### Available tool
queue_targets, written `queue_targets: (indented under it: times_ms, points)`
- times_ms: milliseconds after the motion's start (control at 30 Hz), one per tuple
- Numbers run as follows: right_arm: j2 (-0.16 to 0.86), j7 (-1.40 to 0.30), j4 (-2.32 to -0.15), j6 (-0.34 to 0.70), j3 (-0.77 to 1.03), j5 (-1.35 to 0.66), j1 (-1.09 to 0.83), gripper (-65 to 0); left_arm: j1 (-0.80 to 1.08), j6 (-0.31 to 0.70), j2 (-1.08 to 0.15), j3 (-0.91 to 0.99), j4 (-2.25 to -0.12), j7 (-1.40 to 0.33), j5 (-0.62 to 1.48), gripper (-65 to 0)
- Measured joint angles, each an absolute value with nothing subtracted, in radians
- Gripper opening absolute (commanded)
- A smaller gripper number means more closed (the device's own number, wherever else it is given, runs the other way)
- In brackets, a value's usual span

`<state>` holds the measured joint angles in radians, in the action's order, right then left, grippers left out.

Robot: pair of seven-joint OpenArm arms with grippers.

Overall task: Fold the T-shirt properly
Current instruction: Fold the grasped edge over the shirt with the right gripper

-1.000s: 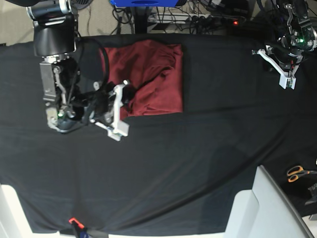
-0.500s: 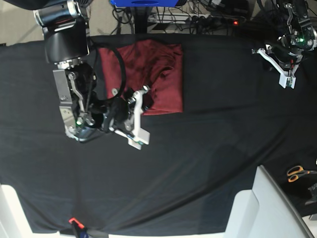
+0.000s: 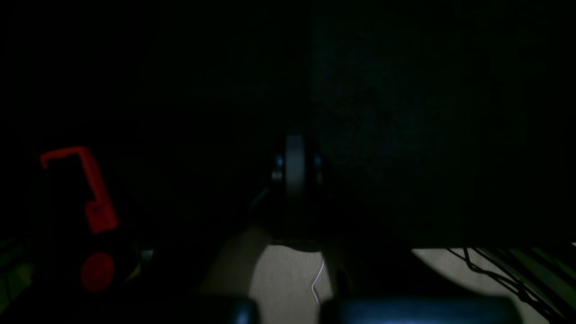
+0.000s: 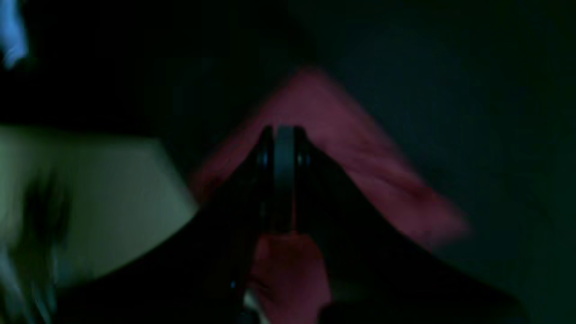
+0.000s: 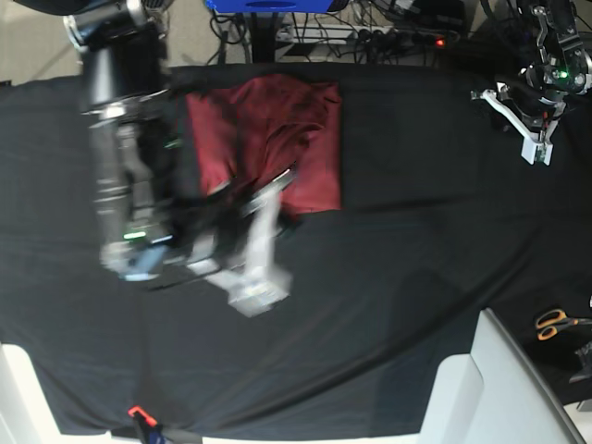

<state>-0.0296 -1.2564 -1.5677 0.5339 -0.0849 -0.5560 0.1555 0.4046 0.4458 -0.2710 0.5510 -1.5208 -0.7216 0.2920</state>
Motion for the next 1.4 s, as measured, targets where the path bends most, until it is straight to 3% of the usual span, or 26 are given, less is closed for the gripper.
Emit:
queue_targets:
  times_ms: [167, 433, 767, 1200, 1400]
  points:
    - [0.068, -1.269, -1.46, 0.543, 0.027, -0.55, 0.141, -64.5, 0.404, 0.446, -0.271, 0.551, -1.521, -0.722, 0.295, -65.0]
    - [0.081, -1.17, -1.292, 0.546, 0.023, -0.562, 0.139, -64.5, 0.399, 0.446, -0.269, 0.548, -1.521, -0.722, 0.295, -65.0]
    - [0.017, -1.098, -1.278, 0.541, -0.128, -0.568, 0.144, -64.5, 0.405, 0.446, -0.269, 0.549, -1.521, -0.722, 0.295, -65.0]
    - [-0.087, -1.027, -1.079, 0.538, -0.382, -0.562, 0.238, -64.5, 0.405, 0.446, -0.269, 0.549, -1.521, -0.722, 0.295, -65.0]
    - [-0.07, -1.1, -1.217, 0.536, -0.392, -0.56, 0.209, -64.5, 0.405, 0.446, -0.269, 0.55, -1.521, -0.721, 0.295, -65.0]
